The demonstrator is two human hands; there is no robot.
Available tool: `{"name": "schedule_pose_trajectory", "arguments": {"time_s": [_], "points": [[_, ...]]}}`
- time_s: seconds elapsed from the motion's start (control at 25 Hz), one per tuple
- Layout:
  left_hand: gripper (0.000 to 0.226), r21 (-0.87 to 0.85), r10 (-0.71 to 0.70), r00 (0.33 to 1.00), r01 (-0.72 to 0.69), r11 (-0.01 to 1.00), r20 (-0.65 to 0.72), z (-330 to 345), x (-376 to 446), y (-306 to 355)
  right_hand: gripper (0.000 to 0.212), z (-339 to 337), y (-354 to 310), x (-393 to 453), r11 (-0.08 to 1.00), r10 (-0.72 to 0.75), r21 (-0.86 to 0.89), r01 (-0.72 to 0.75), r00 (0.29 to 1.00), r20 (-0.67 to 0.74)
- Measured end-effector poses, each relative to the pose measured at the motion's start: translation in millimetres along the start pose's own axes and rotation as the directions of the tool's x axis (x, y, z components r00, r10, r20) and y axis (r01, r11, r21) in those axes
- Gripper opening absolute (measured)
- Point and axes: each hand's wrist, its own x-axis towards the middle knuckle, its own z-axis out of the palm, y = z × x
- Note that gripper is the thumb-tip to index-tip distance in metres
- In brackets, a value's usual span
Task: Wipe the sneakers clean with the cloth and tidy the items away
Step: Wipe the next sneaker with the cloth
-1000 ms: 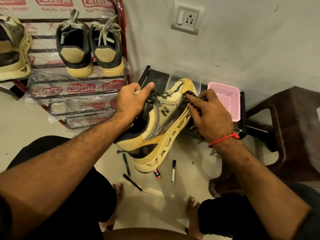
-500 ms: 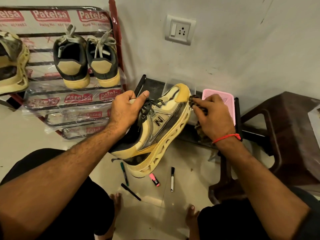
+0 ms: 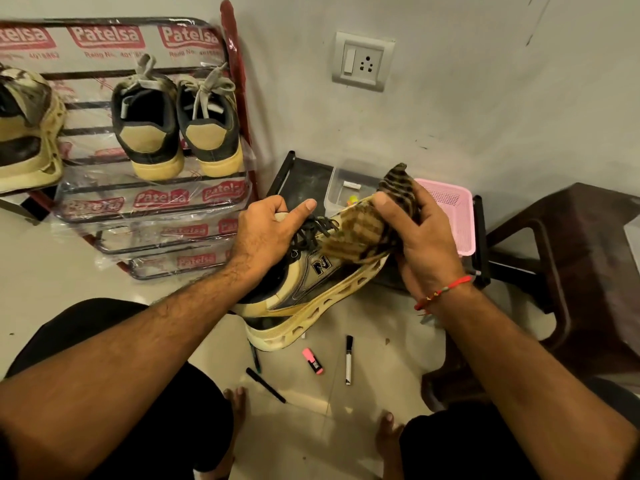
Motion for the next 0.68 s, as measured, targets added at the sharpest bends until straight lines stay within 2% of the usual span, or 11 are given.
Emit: {"name": "schedule_pose_trajectory", "arguments": {"time_s": [0.04,0.08,0.12,0.16,0.2,0.28,0.36,0.44,0.52,0.6,0.68], "points": [[0.048,-0.003,-0.006,1.0,0.006,1.0,0.01,3,-1,-1,0.08,3,6,-4,0.964,-0.076,-0.249,0.09,0.995,0.067],[0.047,-0.009,-0.011,1.0,0.011,1.0,0.018,5,-2,-3,0.086,7,13,-8,0.817,-0.14,-0.529,0.231,0.968,0.206],[0.046,-0.025,-0.021,0.999,0.022,0.999,0.032,5,-1,-5,0.085,13,22,-13,0.614,-0.174,-0.691,0.381,0.919,0.353],[0.045,-0.052,-0.033,0.998,0.036,0.998,0.049,5,-1,-6,0.081,18,30,-18,0.436,-0.197,-0.741,0.511,0.858,0.475],[0.045,-0.08,-0.041,0.997,0.046,0.996,0.067,4,0,-6,0.074,20,37,-20,0.316,-0.211,-0.734,0.601,0.799,0.563],[0.048,-0.08,-0.016,0.998,0.021,0.997,0.062,0,1,-2,0.059,16,37,-13,0.182,-0.276,-0.721,0.669,0.738,0.615],[0.049,-0.062,0.036,0.999,-0.035,0.997,0.003,-4,2,2,0.049,1,31,5,0.157,-0.371,-0.798,0.581,0.784,0.498],[0.05,-0.118,0.027,0.997,-0.035,0.992,-0.068,-4,3,2,0.045,-20,23,23,0.236,-0.403,-0.876,0.42,0.863,0.306],[0.05,-0.157,-0.019,0.992,0.0,0.988,-0.121,-4,6,-1,0.044,-22,24,22,0.333,-0.375,-0.878,0.344,0.903,0.212],[0.05,-0.158,-0.081,0.982,0.054,0.986,-0.171,-5,10,-5,0.045,-1,32,0,0.367,-0.317,-0.811,0.456,0.881,0.352],[0.05,-0.143,-0.142,0.968,0.114,0.983,-0.205,-8,14,-7,0.045,28,35,-28,0.393,-0.21,-0.645,0.655,0.747,0.631]]}}
